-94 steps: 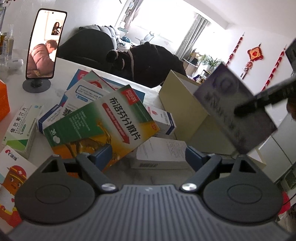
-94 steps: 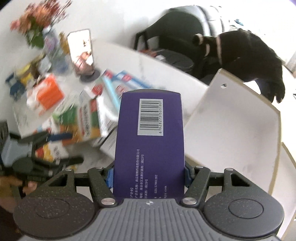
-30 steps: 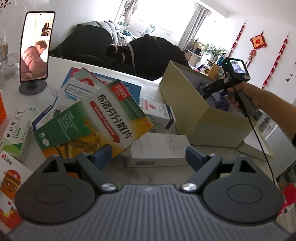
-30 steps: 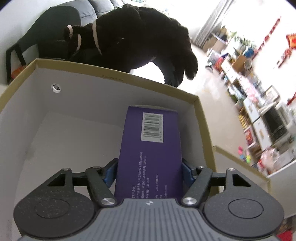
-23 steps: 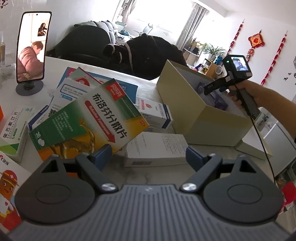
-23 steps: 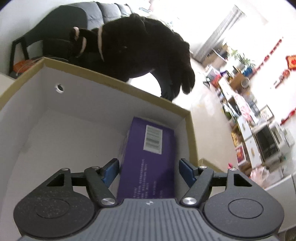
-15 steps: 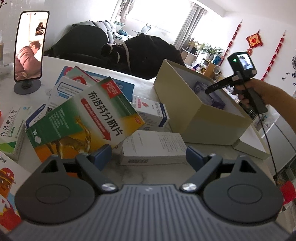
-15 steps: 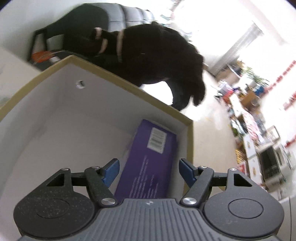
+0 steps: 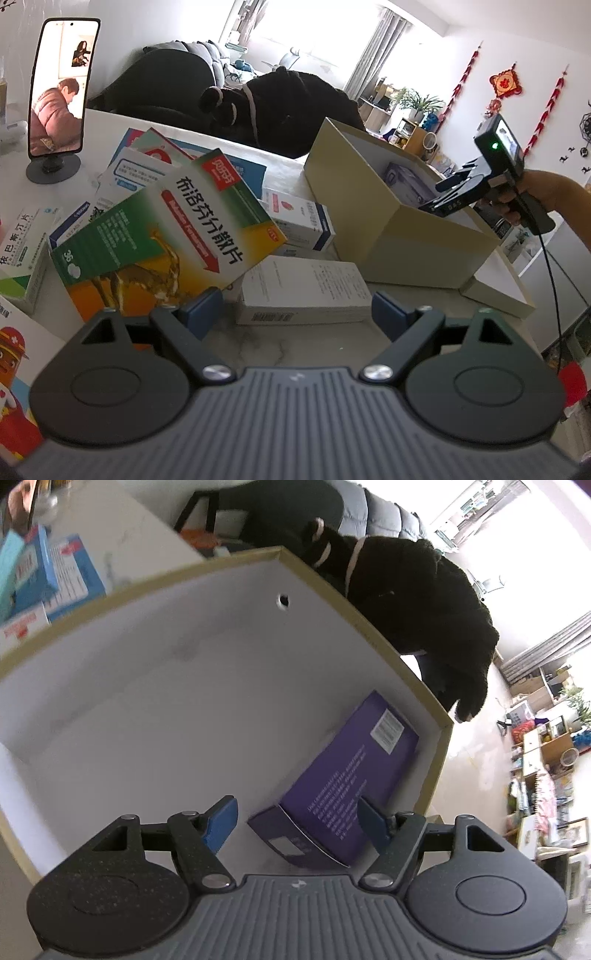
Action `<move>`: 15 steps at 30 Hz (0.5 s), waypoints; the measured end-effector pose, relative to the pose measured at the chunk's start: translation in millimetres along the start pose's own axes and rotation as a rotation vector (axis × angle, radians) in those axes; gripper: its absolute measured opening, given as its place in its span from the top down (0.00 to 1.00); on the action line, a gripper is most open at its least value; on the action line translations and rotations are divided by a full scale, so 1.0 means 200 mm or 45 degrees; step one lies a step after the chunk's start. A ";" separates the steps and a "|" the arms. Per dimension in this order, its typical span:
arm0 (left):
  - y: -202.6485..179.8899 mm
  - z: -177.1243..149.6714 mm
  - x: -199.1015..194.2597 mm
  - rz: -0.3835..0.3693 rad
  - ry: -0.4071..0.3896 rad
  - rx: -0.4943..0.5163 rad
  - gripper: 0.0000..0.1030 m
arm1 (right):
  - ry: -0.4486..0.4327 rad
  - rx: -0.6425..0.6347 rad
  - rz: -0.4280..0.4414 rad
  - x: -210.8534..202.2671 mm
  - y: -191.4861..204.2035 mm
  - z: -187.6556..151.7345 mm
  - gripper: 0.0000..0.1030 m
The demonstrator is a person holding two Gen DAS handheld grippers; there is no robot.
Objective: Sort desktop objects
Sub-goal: 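Open the right gripper to release the purple box inside the cardboard box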
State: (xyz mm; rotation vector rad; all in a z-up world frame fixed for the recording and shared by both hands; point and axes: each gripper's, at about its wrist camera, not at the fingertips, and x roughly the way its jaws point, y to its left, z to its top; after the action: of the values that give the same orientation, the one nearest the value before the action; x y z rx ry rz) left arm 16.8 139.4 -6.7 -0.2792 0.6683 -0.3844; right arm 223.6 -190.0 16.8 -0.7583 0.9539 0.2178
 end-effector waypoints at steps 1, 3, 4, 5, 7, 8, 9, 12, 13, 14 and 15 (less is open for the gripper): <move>0.00 0.00 0.00 0.003 -0.001 -0.004 0.14 | 0.017 -0.018 -0.013 0.02 0.01 0.00 0.38; 0.02 0.00 -0.01 0.008 -0.004 -0.014 0.14 | 0.048 -0.058 -0.039 0.05 0.03 -0.01 0.46; 0.02 0.00 -0.01 0.010 -0.006 -0.018 0.14 | 0.054 -0.078 -0.057 0.07 0.04 -0.02 0.46; 0.03 0.01 -0.01 0.011 -0.008 -0.022 0.14 | 0.054 -0.097 -0.077 0.07 0.04 -0.02 0.47; 0.04 0.01 -0.01 0.013 -0.011 -0.028 0.14 | 0.050 -0.111 -0.095 0.09 0.04 -0.02 0.47; 0.04 0.01 -0.01 0.013 -0.012 -0.029 0.13 | 0.050 -0.111 -0.100 0.10 0.04 -0.02 0.47; 0.04 0.01 -0.01 0.013 -0.012 -0.028 0.13 | 0.051 -0.113 -0.108 0.11 0.03 -0.02 0.47; 0.03 0.01 -0.01 0.013 -0.012 -0.024 0.13 | 0.060 -0.127 -0.154 0.13 0.04 -0.02 0.47; 0.03 0.01 -0.01 0.012 -0.012 -0.025 0.13 | 0.064 -0.125 -0.165 0.14 0.04 -0.02 0.47; 0.04 0.01 -0.01 0.011 -0.013 -0.026 0.13 | 0.069 -0.113 -0.168 0.15 0.04 -0.02 0.47; 0.04 0.01 -0.02 0.010 -0.013 -0.028 0.13 | 0.073 -0.102 -0.171 0.15 0.04 -0.02 0.46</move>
State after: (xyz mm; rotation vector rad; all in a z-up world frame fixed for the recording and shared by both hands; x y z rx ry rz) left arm 17.2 147.6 -6.4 -0.2988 0.6641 -0.3679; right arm 234.7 -192.8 -13.0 -0.9034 0.9489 0.1179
